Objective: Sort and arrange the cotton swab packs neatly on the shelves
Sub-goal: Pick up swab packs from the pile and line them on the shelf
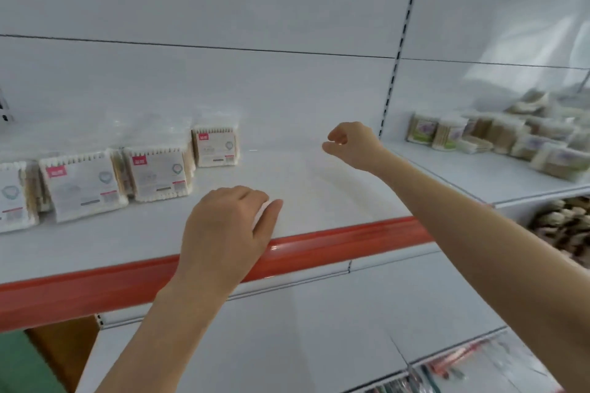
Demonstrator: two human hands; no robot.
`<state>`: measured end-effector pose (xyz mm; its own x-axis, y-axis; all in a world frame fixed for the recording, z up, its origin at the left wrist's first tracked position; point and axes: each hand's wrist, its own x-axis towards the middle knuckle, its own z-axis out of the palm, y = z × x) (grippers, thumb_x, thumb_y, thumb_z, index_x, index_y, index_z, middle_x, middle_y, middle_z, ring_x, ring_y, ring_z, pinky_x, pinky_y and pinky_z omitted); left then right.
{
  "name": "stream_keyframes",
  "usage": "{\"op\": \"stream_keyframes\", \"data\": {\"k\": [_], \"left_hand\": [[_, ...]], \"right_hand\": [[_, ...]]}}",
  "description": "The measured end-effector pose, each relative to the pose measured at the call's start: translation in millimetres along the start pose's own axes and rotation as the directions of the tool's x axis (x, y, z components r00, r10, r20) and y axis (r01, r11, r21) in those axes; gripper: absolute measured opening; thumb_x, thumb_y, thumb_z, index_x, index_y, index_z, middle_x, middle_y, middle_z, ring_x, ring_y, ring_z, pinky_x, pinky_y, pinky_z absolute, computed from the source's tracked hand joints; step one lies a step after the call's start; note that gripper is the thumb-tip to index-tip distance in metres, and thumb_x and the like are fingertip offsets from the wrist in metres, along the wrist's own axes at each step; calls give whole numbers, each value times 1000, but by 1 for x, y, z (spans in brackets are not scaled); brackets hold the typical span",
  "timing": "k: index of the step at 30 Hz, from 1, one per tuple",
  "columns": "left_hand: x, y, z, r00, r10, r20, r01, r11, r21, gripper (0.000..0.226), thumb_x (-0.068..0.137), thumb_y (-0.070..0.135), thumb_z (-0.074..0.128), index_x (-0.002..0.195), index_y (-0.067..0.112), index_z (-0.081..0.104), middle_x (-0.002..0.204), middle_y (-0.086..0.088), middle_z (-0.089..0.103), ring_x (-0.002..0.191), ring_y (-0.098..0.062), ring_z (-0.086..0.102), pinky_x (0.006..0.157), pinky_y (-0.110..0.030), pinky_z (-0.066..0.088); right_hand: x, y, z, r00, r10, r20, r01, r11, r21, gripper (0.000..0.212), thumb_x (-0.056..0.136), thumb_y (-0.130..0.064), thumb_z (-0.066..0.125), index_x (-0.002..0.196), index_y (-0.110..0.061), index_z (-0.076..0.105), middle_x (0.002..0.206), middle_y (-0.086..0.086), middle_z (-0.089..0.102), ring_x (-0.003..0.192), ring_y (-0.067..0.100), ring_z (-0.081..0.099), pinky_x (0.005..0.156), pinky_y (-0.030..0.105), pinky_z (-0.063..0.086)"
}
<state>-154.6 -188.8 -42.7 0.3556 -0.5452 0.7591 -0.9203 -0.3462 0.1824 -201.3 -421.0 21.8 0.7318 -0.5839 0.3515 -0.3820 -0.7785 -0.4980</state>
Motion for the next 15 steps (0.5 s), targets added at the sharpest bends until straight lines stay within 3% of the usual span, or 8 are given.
{"op": "stream_keyframes", "data": {"k": [7,15], "left_hand": [[9,101,36,978,207,2,-200,950,-239,37,81,35,45,82,10,72,76,-3,70,67,-25,65,65,-28,50],[26,233,111,933,360,21,-329,871,-365,42,80,37,44,92,9,72,88,-6,71,79,-26,68,72,-47,57]], "right_hand": [[-64,91,-77,964,195,-180,-210,975,-68,30,89,-23,57,111,-3,62,109,10,62,106,24,57,80,24,37],[-115,209,-167,912,286,-295,-313,949,-48,29,88,-21,58,111,-5,63,112,9,63,103,19,56,80,22,36]]}}
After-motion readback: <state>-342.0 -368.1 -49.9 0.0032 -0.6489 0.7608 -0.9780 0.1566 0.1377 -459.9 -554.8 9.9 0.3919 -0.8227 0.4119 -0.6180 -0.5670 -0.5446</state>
